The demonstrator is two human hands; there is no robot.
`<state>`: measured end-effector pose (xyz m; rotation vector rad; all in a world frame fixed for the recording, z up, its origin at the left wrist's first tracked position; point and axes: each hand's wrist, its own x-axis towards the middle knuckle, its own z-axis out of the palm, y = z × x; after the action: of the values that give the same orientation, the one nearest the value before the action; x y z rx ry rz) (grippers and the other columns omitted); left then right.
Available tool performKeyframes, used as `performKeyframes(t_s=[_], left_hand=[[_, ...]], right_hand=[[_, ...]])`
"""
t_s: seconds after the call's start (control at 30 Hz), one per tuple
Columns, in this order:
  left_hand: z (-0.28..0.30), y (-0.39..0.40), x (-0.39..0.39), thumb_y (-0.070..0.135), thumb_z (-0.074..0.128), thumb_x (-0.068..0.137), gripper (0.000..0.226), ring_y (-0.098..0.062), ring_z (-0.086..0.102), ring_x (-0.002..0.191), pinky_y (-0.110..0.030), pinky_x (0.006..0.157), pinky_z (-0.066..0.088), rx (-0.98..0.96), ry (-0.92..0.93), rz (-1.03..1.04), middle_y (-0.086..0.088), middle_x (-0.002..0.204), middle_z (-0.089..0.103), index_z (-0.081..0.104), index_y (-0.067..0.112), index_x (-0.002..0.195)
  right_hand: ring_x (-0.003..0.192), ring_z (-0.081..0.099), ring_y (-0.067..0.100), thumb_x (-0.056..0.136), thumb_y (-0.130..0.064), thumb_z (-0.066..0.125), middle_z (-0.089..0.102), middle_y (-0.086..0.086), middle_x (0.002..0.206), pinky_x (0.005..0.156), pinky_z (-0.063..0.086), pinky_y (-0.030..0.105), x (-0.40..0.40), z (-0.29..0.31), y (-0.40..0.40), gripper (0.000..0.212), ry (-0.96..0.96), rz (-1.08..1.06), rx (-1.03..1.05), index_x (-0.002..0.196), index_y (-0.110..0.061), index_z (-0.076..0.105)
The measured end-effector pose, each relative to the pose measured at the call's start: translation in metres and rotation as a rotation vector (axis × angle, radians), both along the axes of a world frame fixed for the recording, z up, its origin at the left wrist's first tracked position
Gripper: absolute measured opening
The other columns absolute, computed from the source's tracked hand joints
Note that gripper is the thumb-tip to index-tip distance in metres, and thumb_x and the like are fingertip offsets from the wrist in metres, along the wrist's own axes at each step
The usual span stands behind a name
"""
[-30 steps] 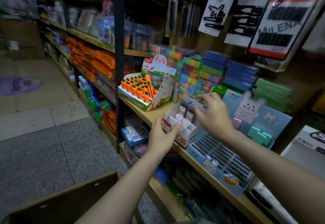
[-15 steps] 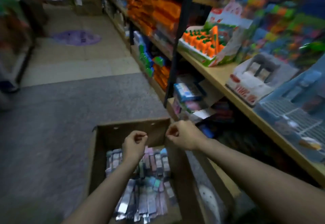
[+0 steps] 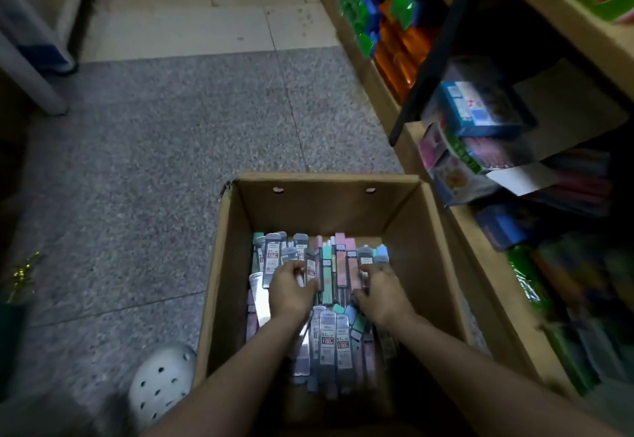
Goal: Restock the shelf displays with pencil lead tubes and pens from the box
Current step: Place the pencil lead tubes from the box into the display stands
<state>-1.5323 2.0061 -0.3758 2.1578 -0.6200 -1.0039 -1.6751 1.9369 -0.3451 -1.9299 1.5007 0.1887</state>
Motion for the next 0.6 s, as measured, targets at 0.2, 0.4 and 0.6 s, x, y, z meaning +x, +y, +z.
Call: performKeyframes(t_s=[0.2,0.4,0.6], left_hand=[[-0.019,-0.026,0.012,0.021,0.077,0.079,0.037,-0.023,0.057,0.105,-0.037,0.085,0.05,0.058,-0.234,-0.119,-0.001,0.112,0.062,0.06,0.018,0.111],[-0.029,-0.033,0.005,0.028,0.072,0.083,0.031,-0.011,0.051,0.086,-0.026,0.059,0.035,0.13,-0.359,-0.079,0.004,0.104,0.06,0.058,0.029,0.111],[-0.024,-0.028,0.004,0.017,0.065,0.09,0.018,-0.015,0.062,0.085,-0.029,0.072,0.051,-0.098,-0.176,0.236,0.002,0.092,0.067,0.067,0.018,0.107]], right_hand=[[0.13,0.04,0.026,0.091,-0.029,0.062,0.035,0.008,0.143,0.109,0.039,0.038,0.012,-0.036,-0.02,0.056,0.071,0.075,-0.066,0.142,-0.02,0.04],[0.131,0.037,0.029,0.09,-0.034,0.064,0.036,0.009,0.144,0.108,0.036,0.041,0.022,-0.056,-0.038,0.065,0.083,0.068,-0.147,0.145,-0.019,0.034],[0.125,0.041,0.022,0.091,-0.041,0.061,0.045,0.004,0.132,0.103,0.036,0.036,0.033,-0.064,-0.04,0.055,-0.014,0.238,-0.228,0.139,-0.02,0.046]])
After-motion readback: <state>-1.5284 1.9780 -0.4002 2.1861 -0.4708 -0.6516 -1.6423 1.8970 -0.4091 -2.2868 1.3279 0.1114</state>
